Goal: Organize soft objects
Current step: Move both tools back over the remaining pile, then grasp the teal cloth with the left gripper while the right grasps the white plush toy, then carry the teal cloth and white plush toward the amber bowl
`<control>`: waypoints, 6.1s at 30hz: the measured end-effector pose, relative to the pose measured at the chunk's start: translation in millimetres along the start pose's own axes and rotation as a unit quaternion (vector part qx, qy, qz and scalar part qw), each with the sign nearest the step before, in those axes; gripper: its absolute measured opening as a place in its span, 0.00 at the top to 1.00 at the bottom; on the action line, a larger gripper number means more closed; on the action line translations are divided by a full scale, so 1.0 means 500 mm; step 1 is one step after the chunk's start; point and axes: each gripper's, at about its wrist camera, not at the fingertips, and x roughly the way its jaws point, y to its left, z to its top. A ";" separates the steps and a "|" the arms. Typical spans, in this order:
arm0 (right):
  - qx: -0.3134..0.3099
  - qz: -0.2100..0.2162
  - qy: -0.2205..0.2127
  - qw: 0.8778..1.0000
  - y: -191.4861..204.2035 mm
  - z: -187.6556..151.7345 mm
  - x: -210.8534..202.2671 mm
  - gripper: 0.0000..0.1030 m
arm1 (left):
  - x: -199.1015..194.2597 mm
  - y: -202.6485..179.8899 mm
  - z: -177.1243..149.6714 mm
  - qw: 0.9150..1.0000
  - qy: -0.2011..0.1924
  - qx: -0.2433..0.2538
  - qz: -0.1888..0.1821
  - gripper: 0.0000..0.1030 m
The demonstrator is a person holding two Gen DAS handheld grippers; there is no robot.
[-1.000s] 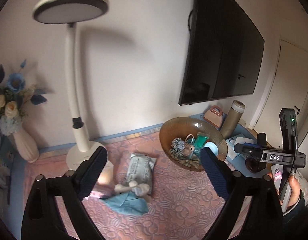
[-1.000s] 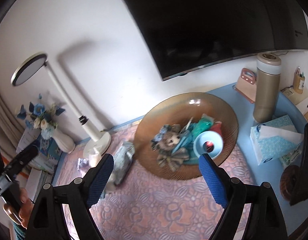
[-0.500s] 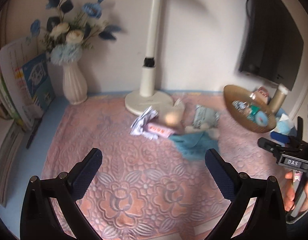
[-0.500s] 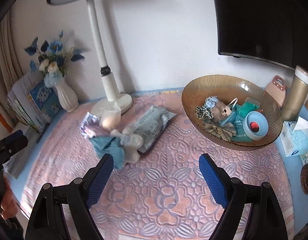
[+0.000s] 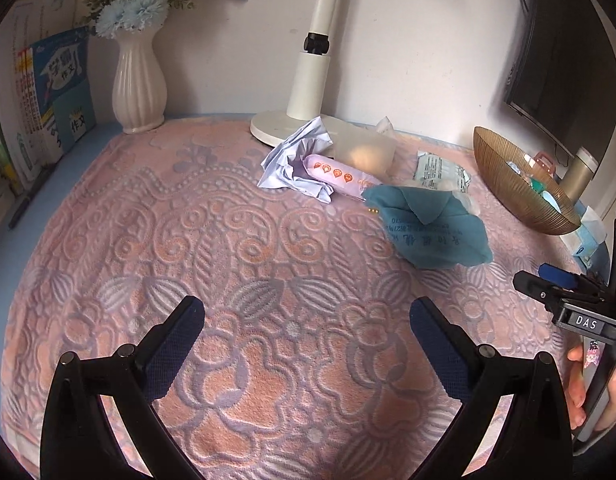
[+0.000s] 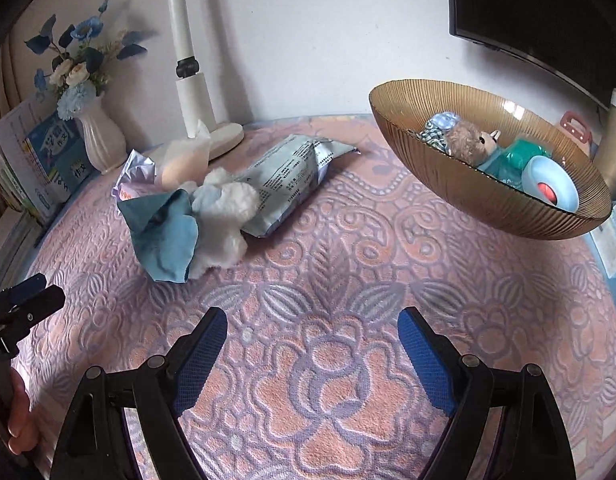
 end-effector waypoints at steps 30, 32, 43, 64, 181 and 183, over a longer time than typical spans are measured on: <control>-0.081 -0.024 -0.040 0.996 0.062 -0.013 -0.032 0.16 | 0.156 -0.116 0.110 0.990 0.080 -0.053 -0.100 0.85; -0.077 -0.019 -0.038 0.996 0.059 -0.013 -0.032 0.16 | 0.143 -0.109 0.099 0.991 0.070 -0.054 -0.105 0.89; -0.086 -0.016 -0.025 0.996 0.067 -0.012 -0.027 0.16 | 0.039 -0.080 0.071 0.994 0.053 0.003 -0.095 0.83; -0.004 -0.009 0.011 1.000 -0.036 -0.003 -0.095 0.16 | 0.110 -0.177 0.092 0.993 0.054 0.100 -0.030 0.90; 0.065 -0.089 -0.066 0.992 -0.344 0.331 -0.226 0.36 | 0.051 -0.637 0.379 0.964 -0.030 0.181 -0.190 0.85; 0.071 -0.086 -0.057 0.992 -0.352 0.333 -0.198 0.31 | 0.074 -0.647 0.380 0.961 -0.009 0.179 -0.209 0.57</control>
